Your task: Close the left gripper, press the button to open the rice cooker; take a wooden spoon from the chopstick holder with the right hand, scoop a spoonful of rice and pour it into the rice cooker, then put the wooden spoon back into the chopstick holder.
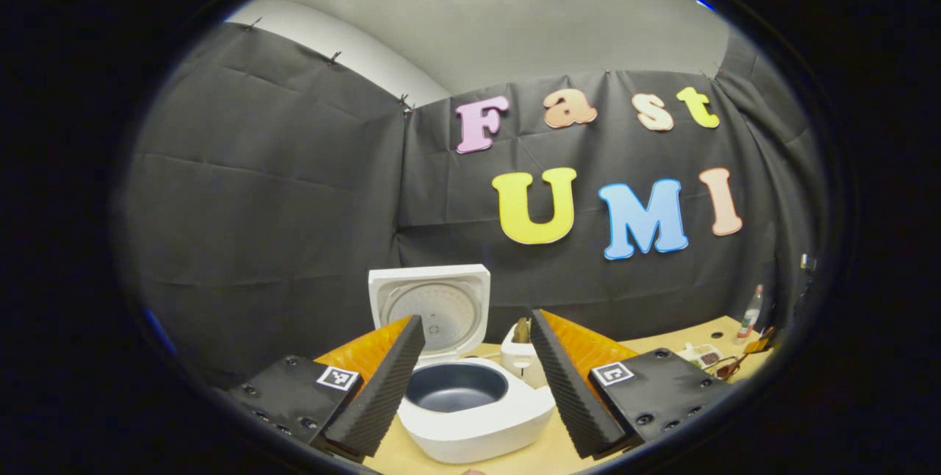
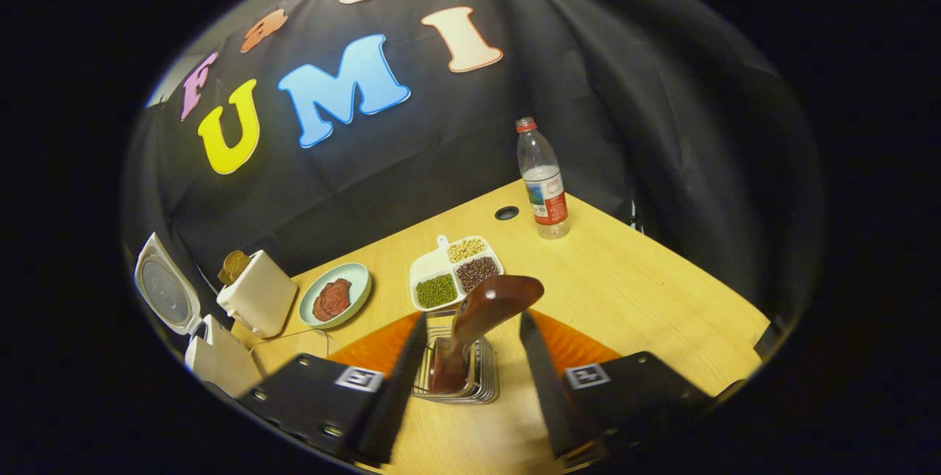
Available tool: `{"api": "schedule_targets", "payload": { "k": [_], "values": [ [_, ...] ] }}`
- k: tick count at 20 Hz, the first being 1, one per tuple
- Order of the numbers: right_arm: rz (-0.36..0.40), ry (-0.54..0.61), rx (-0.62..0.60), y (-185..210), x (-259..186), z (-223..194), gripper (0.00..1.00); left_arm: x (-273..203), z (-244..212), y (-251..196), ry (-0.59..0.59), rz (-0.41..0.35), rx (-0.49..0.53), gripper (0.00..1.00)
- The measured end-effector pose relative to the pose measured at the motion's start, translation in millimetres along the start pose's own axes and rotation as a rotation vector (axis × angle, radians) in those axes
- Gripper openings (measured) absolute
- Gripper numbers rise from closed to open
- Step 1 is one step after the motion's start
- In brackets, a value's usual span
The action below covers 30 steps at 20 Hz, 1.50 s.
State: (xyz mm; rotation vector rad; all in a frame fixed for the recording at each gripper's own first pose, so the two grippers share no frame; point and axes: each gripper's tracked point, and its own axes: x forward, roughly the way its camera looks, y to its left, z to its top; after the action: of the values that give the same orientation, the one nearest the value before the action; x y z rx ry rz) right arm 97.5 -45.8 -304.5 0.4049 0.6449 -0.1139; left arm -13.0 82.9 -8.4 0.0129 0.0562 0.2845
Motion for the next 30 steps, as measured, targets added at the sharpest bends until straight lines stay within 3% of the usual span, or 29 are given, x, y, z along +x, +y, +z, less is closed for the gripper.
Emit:
{"api": "schedule_targets", "payload": {
  "k": [2,3,4,7,15,19,25,30],
  "values": [
    [0.013,0.007,0.012,7.2,1.3,-5.3,0.29,-1.0,-2.9,1.4,0.01,-0.002,-0.003,0.99],
    [0.014,0.011,0.014,9.1,-11.2,-4.4,0.34,-1.6,-3.7,3.1,0.013,-0.002,-0.007,0.99],
    [0.014,0.001,0.021,12.7,0.2,-2.3,0.15,-3.2,-4.5,4.3,0.015,-0.002,-0.009,0.99],
    [0.047,0.003,-0.032,27.8,-3.9,5.9,0.14,-4.3,-2.4,13.4,0.011,0.007,-0.014,1.0],
    [0.103,-0.128,-0.141,68.6,-39.9,61.0,0.14,-5.3,-0.9,27.8,-0.001,0.006,-0.035,1.0],
    [0.166,-0.165,-0.17,101.6,-58.8,73.2,0.14,-6.1,-2.1,35.1,-0.004,-0.006,-0.033,0.99],
    [0.27,-0.158,-0.196,155.4,-71.6,57.3,0.14,-11.4,-3.7,58.2,-0.002,0.005,-0.034,1.0],
    [0.319,-0.097,-0.252,187.7,-64.7,20.7,0.14,-16.8,-6.0,86.2,0.003,0.039,-0.039,1.0]
  ]
}}
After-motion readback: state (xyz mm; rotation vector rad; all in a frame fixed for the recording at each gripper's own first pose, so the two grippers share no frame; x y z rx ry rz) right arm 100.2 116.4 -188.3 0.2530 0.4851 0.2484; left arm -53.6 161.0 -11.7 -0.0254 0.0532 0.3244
